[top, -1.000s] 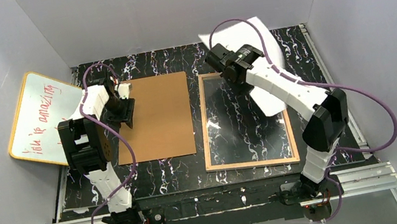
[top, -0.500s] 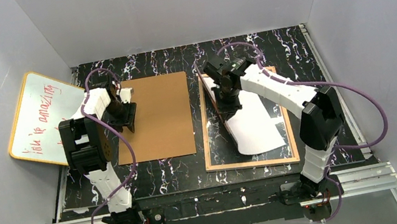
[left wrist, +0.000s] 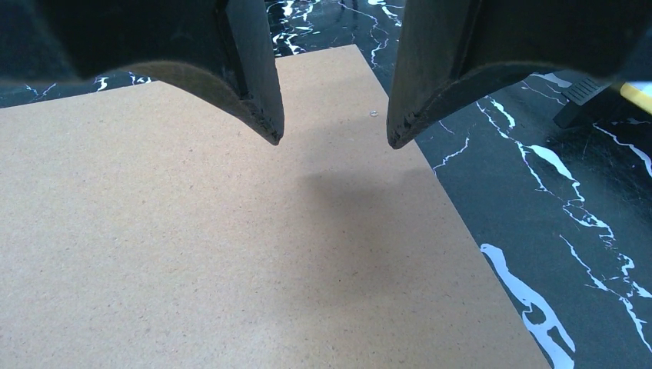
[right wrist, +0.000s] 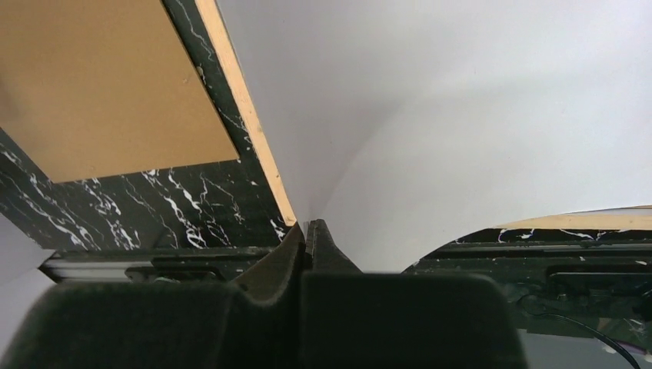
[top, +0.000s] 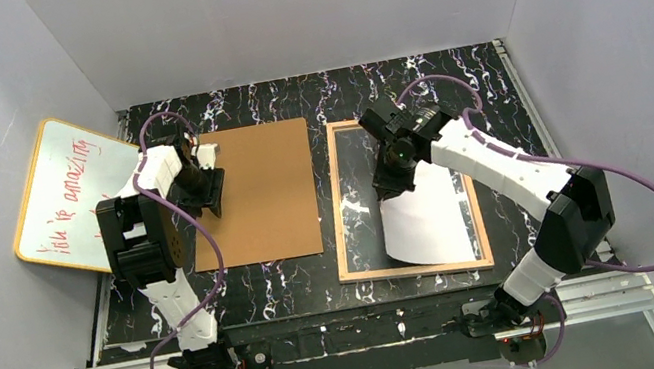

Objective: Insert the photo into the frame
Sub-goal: Turn over the photo from the photo frame, then turn over the photo frame item at the center of the board.

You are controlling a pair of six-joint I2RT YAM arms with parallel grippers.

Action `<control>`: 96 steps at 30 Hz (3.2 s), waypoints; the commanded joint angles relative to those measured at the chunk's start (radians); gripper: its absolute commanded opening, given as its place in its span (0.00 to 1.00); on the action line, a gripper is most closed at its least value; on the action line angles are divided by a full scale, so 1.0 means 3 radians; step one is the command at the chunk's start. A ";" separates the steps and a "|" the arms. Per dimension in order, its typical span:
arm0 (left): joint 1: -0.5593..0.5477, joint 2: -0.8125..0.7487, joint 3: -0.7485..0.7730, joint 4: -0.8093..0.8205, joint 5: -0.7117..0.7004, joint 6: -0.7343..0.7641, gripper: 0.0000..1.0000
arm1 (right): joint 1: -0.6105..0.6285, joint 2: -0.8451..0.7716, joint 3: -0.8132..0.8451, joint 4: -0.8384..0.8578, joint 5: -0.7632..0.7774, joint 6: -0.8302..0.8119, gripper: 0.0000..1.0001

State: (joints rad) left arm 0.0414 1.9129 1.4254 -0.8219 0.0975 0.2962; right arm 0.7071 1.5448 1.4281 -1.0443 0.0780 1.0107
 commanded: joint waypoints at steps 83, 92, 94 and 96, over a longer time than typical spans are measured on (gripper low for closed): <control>0.0080 0.0246 0.0786 0.0198 -0.1482 0.0325 0.53 | 0.0129 0.1326 0.0764 0.1512 -0.0653 -0.0562 0.99; 0.0081 0.0514 0.0483 0.0512 -0.1436 0.0312 0.52 | 0.0242 0.1904 0.1224 0.1566 -0.0354 -0.0397 0.99; 0.0080 0.0546 0.0426 0.0512 -0.1340 0.0290 0.52 | 0.0246 0.2002 0.1259 0.1552 -0.0283 -0.0381 0.99; 0.0082 0.0569 0.0384 0.0486 -0.1224 0.0252 0.52 | 0.0248 0.2078 0.1244 0.1579 -0.0177 -0.0360 0.99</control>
State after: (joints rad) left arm 0.0635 2.0880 1.5669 -0.6693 -0.3153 0.3870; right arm 0.7780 2.1365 1.7630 -0.5873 -0.0540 0.8799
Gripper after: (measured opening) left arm 0.526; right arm 0.985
